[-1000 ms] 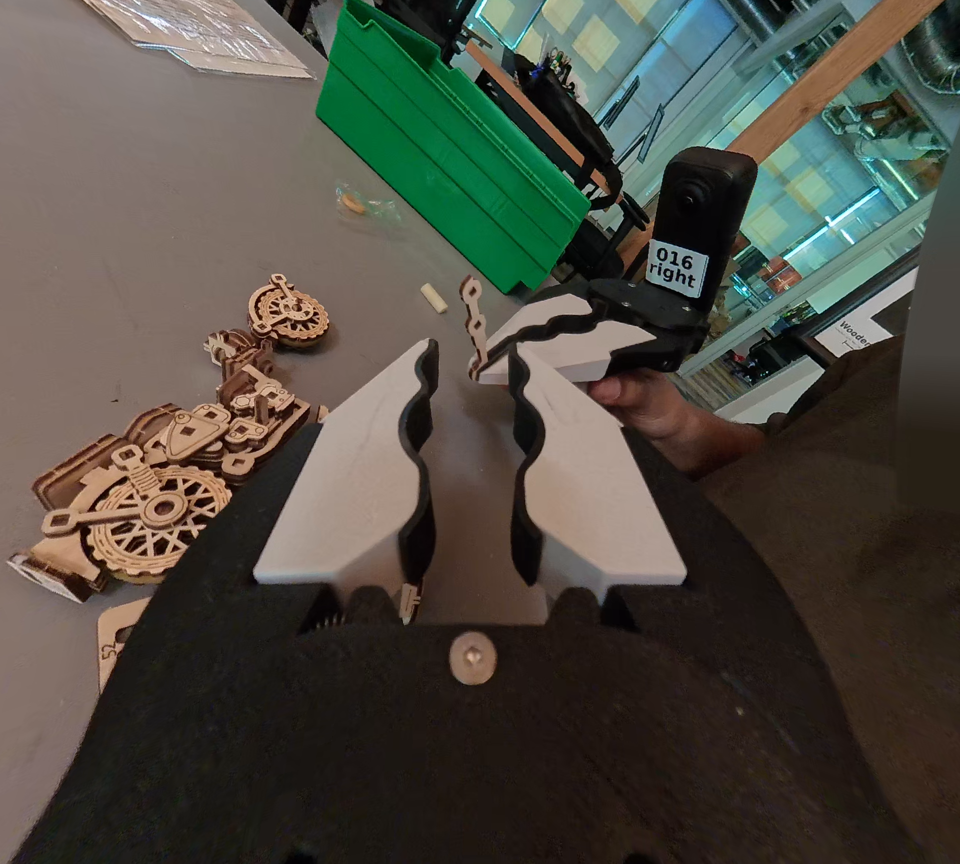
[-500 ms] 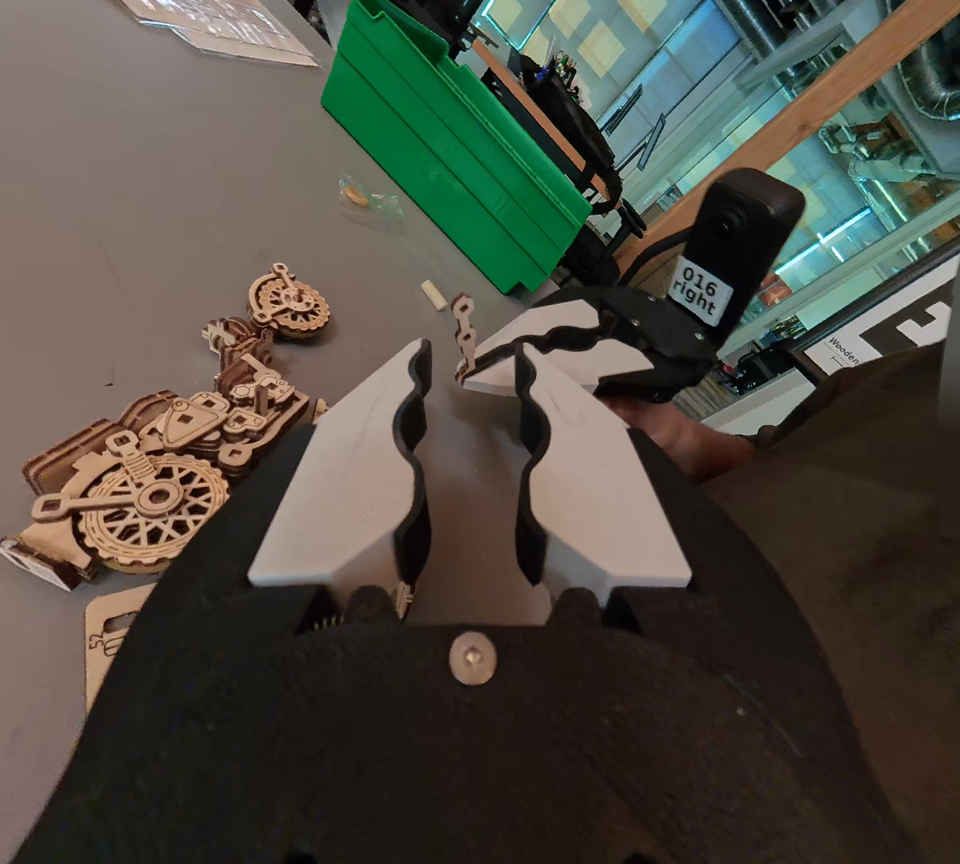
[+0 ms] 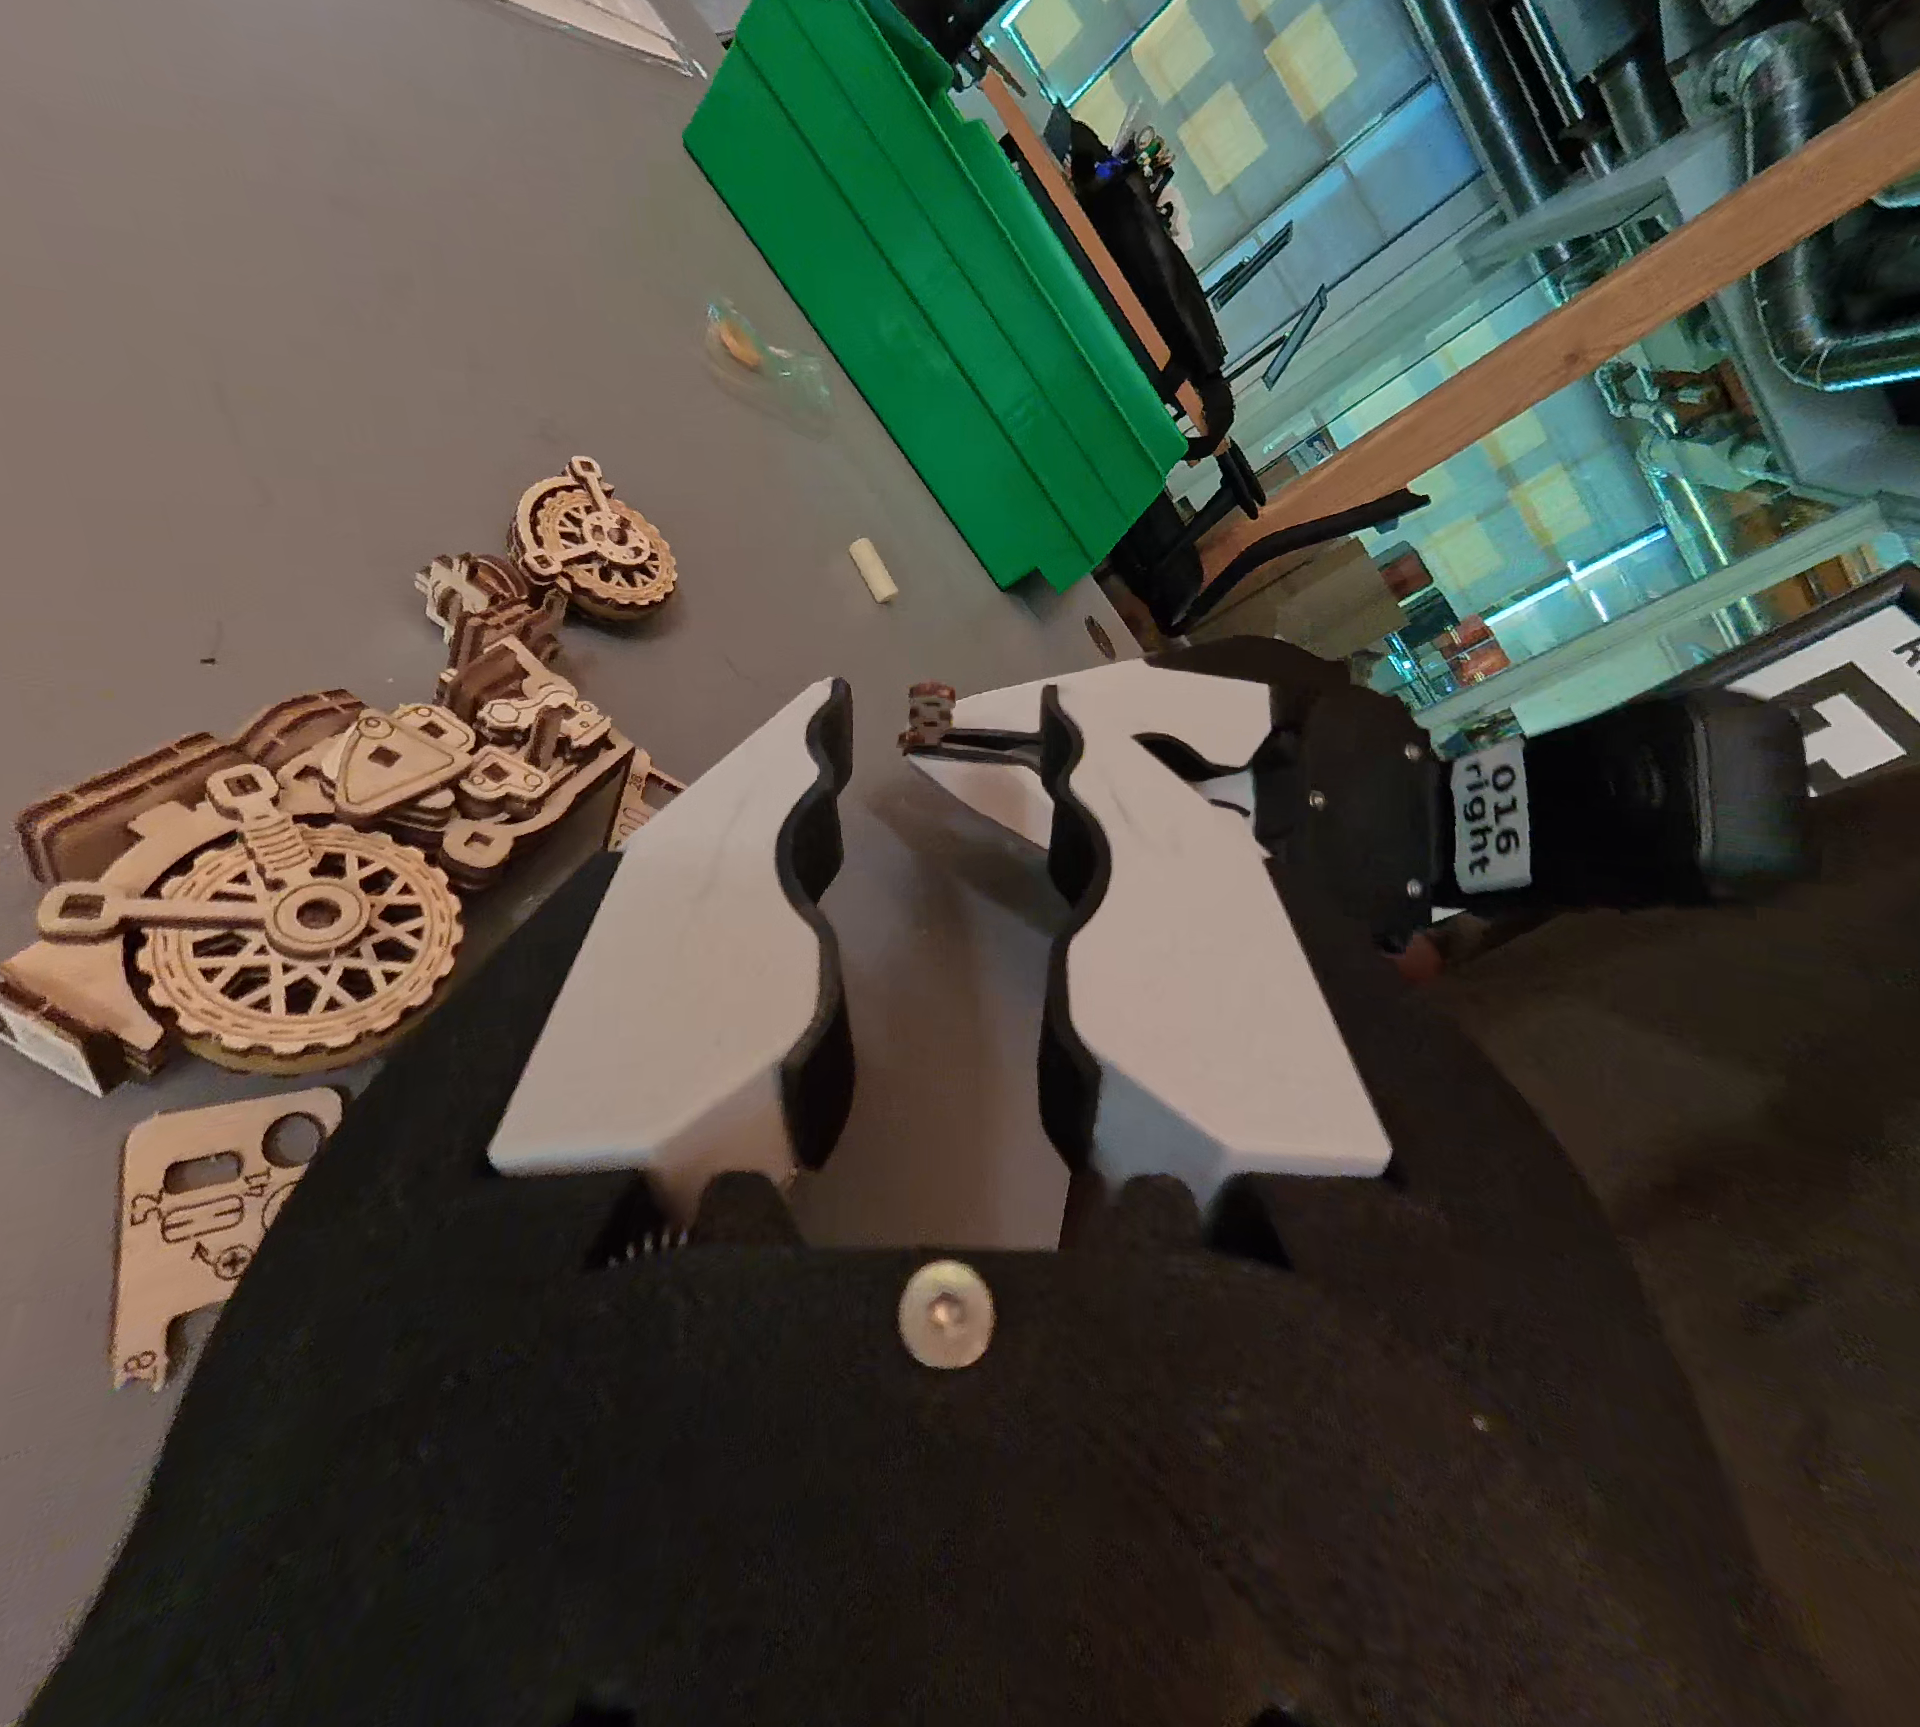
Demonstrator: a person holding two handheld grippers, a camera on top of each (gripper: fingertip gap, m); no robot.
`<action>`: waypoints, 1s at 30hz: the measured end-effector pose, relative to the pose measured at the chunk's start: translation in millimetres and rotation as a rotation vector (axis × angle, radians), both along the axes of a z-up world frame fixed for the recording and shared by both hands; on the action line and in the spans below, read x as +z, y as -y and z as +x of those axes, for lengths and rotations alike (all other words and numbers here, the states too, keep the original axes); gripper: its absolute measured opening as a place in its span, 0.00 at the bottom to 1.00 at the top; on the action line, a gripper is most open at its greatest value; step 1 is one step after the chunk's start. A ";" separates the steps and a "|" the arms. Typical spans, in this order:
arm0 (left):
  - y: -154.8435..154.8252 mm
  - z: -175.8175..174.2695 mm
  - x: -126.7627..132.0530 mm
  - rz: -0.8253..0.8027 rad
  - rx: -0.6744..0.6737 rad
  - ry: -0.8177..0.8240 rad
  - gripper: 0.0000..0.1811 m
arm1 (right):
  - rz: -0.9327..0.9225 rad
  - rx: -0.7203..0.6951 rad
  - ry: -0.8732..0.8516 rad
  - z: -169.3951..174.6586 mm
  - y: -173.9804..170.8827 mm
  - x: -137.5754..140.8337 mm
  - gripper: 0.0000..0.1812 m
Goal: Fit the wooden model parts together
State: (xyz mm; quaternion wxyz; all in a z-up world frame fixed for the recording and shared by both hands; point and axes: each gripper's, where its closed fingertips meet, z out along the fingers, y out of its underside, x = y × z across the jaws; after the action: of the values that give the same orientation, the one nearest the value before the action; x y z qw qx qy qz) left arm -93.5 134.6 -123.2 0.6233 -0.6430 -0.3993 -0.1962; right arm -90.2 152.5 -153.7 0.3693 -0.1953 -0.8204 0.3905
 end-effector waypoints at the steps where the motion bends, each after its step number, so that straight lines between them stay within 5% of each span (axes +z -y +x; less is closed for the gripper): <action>1: 0.3 -0.5 -0.5 -0.002 0.002 0.002 0.19 | 0.030 -0.001 -0.029 -0.1 -0.2 0.6 0.00; 15: -0.5 2.0 0.6 0.039 -0.018 0.060 0.03 | 0.271 -0.014 -0.282 -1.2 -3.1 10.3 0.00; 23: 6.8 -4.1 5.6 0.055 -0.017 0.016 0.03 | -0.156 0.034 -0.013 6.5 -1.6 17.4 0.09; 30: 2.2 11.6 4.1 0.078 -0.178 0.041 0.03 | -0.554 0.113 0.315 11.3 -3.9 27.3 0.15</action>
State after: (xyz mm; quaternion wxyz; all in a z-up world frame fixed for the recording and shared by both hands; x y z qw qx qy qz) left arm -81.9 132.5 -119.0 0.6196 -0.6471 -0.3453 -0.2795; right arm -78.9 156.4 -126.5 0.1484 -0.3005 -0.7396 0.5836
